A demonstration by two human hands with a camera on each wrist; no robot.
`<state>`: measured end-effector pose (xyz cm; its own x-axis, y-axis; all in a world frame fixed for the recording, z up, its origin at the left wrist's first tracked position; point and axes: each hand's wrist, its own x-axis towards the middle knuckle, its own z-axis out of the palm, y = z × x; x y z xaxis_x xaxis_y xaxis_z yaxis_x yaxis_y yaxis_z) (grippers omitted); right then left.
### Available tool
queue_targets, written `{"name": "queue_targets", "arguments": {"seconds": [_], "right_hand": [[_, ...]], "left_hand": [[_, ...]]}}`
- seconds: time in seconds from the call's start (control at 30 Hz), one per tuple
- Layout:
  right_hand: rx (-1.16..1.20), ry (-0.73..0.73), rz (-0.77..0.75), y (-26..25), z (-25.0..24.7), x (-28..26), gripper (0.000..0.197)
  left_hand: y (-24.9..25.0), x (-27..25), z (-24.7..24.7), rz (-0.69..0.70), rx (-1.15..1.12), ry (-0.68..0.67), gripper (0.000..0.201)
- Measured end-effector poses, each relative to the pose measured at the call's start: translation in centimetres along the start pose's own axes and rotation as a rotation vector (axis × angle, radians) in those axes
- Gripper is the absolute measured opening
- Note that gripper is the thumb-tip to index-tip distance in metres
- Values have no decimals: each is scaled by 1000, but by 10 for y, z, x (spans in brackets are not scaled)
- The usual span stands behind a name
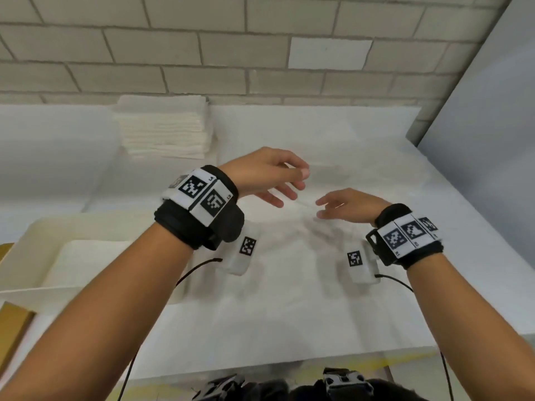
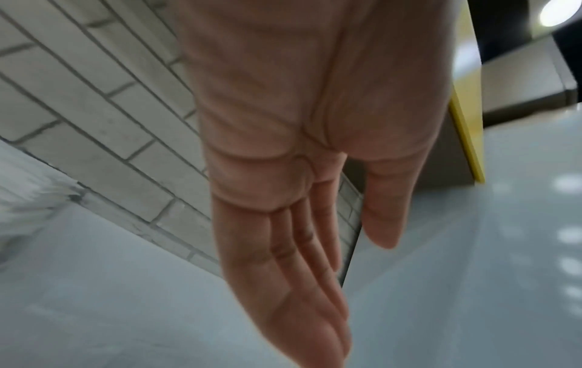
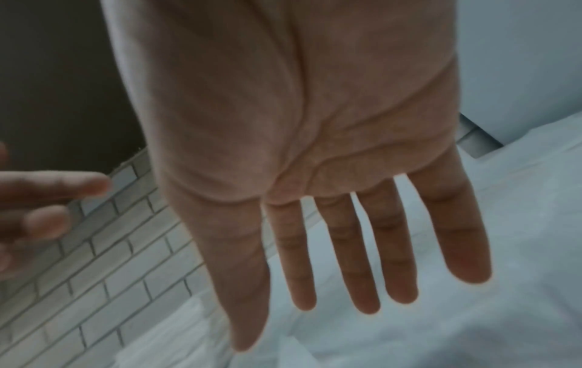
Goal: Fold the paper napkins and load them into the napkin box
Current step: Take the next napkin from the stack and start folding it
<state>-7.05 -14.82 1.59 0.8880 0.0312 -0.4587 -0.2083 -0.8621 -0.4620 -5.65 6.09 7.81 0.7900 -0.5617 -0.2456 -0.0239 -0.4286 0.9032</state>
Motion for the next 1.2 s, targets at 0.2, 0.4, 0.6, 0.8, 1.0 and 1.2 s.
{"name": "queue_targets", "arguments": {"seconds": [0.2, 0.4, 0.6, 0.8, 1.0, 1.2], "right_hand": [[-81, -46, -27, 46, 8, 21, 53], [-104, -53, -163, 39, 26, 46, 49], [-175, 125, -198, 26, 32, 72, 49], [-360, 73, -126, 32, 9, 97, 62], [-403, 93, -146, 29, 5, 108, 25], [-294, 60, -109, 26, -2, 111, 24]], "left_hand": [[-31, 68, 46, -322, 303, 58, 37], [-84, 79, 32, -647, 700, 297, 51], [-114, 65, 17, -835, 540, 478, 96], [-114, 67, 13, -760, 371, 448, 43], [-113, 74, 8, -621, 430, 513, 29], [-102, 81, -1, -388, 190, 672, 20]]}}
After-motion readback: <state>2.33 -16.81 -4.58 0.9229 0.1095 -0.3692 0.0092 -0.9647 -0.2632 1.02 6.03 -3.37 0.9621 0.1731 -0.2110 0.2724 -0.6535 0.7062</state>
